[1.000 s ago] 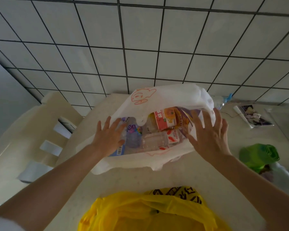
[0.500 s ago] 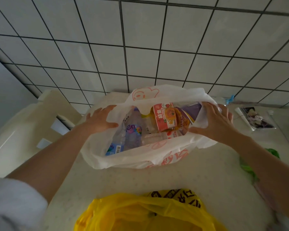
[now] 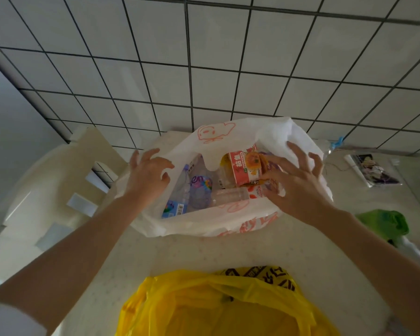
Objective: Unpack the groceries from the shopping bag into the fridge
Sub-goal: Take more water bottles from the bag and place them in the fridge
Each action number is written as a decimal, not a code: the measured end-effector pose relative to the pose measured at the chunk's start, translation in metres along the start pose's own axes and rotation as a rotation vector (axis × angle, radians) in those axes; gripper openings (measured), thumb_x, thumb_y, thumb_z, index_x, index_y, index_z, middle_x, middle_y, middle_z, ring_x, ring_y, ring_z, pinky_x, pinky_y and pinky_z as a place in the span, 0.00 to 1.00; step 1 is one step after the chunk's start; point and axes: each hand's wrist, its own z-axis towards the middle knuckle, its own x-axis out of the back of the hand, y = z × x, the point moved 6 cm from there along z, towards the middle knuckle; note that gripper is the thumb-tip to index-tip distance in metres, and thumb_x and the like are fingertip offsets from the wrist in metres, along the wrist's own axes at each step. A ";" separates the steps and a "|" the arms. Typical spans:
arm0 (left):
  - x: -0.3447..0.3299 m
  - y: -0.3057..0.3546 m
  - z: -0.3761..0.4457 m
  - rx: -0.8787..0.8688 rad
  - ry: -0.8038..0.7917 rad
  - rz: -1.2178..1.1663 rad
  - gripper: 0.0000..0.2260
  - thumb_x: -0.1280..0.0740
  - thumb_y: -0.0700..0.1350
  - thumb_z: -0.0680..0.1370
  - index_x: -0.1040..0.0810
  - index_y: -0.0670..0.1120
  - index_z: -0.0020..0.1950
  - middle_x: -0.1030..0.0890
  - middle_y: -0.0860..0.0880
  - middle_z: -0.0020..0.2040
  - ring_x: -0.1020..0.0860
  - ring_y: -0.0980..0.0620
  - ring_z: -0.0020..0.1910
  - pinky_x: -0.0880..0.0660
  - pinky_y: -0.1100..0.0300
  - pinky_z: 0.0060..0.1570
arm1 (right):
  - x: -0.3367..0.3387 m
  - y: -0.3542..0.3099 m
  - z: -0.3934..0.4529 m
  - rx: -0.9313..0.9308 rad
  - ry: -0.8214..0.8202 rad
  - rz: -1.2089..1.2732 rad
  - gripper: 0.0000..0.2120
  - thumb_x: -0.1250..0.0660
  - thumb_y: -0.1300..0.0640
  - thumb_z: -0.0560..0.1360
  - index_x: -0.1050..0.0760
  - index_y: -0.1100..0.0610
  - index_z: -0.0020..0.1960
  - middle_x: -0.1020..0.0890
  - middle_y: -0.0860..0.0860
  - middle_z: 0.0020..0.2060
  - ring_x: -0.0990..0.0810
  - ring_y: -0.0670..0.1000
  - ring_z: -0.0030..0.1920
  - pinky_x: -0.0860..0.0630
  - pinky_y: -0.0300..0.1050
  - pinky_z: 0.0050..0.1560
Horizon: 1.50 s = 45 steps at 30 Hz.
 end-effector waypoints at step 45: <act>-0.074 0.009 -0.047 0.183 -0.189 -0.106 0.25 0.24 0.47 0.68 0.30 0.41 0.58 0.28 0.43 0.53 0.25 0.44 0.50 0.26 0.56 0.45 | -0.194 -0.112 0.078 -0.628 -0.437 0.247 0.15 0.38 0.48 0.77 0.24 0.57 0.56 0.18 0.57 0.51 0.21 0.59 0.52 0.23 0.51 0.50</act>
